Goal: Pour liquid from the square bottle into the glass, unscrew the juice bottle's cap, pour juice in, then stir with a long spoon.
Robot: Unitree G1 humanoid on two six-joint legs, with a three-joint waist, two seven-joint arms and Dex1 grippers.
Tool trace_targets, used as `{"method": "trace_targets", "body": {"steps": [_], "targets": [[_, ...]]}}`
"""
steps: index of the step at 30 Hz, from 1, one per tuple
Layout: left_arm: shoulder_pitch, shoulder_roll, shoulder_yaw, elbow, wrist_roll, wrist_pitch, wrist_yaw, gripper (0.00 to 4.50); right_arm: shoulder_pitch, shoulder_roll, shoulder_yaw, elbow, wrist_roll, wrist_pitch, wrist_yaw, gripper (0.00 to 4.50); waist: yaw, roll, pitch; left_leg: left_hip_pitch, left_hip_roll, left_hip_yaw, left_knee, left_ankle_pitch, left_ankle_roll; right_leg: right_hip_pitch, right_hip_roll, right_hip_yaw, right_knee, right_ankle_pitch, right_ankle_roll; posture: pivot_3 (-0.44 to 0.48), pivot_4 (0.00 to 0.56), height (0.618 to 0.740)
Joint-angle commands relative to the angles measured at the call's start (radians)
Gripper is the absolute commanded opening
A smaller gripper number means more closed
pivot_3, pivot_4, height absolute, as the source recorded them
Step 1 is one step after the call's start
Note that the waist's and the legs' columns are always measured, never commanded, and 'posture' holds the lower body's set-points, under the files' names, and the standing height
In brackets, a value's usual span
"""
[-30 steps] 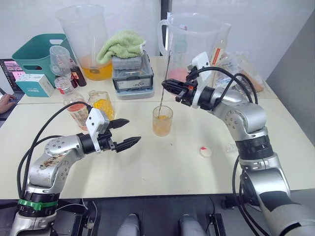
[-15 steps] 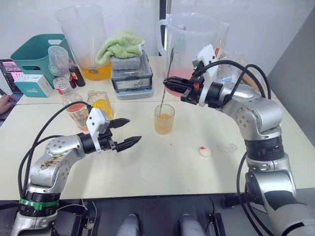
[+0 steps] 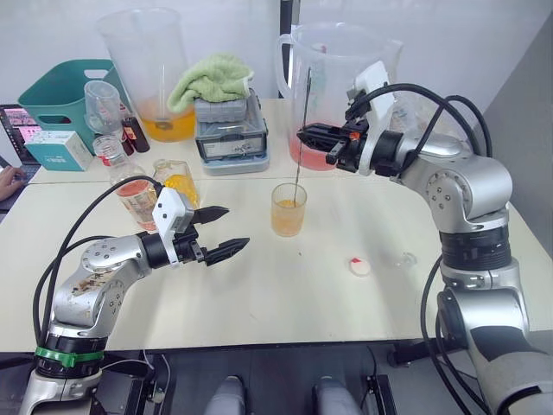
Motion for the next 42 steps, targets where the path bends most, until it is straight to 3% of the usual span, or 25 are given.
{"method": "trace_targets", "body": {"steps": [1, 10, 21, 28, 34, 42], "targets": [[-0.001, 0.008, 0.02, -0.024, -0.002, -0.007, 0.003, 4.49, 0.003, 0.001, -0.007, -0.052, 0.021, 0.038, 0.018, 0.0, 0.0, 0.0, 0.0, 0.0, 0.0, 0.0, 0.0, 0.0, 0.0, 0.0, 0.0, 0.0, 0.0, 0.0, 0.0, 0.0, 0.15, 0.74], [0.002, 0.012, 0.023, -0.022, -0.002, -0.007, 0.0, 4.49, -0.001, 0.119, -0.052, -0.032, 0.037, 0.035, -0.032, 0.0, -0.001, 0.0, 0.0, 0.0, 0.0, 0.0, 0.0, 0.0, 0.0, 0.0, 0.0, 0.0, 0.001, 0.0, 0.0, 0.0, 0.15, 0.74], [0.007, 0.011, 0.022, -0.022, 0.001, -0.011, 0.0, 4.49, -0.033, 0.14, -0.097, 0.086, -0.019, -0.098, -0.057, 0.0, -0.001, 0.0, 0.0, 0.0, 0.0, 0.0, 0.0, 0.001, -0.001, -0.001, 0.0, 0.0, 0.001, 0.0, 0.0, 0.0, 0.15, 0.74], [0.005, 0.013, 0.023, -0.02, 0.002, -0.011, 0.0, 4.49, -0.009, 0.145, -0.092, -0.015, 0.043, -0.018, -0.011, 0.0, -0.001, 0.0, 0.0, 0.0, 0.0, 0.0, 0.0, 0.001, -0.001, -0.001, 0.0, 0.0, 0.002, 0.0, 0.0, 0.0, 0.15, 0.74], [0.003, 0.015, 0.024, -0.019, 0.004, -0.011, 0.001, 4.49, 0.019, 0.209, -0.071, -0.045, 0.032, -0.028, -0.054, 0.0, -0.001, 0.0, 0.0, 0.0, 0.0, 0.0, 0.0, 0.001, -0.001, -0.001, 0.0, 0.0, 0.002, 0.0, 0.0, 0.0, 0.15, 0.74], [-0.005, 0.017, 0.024, -0.018, 0.001, -0.009, 0.004, 4.49, 0.042, 0.147, -0.032, -0.044, -0.007, 0.016, -0.041, 0.0, 0.0, 0.0, 0.0, 0.0, 0.0, 0.0, 0.0, 0.001, -0.002, -0.001, 0.0, 0.0, 0.002, 0.0, 0.0, 0.0, 0.15, 0.74]]}}
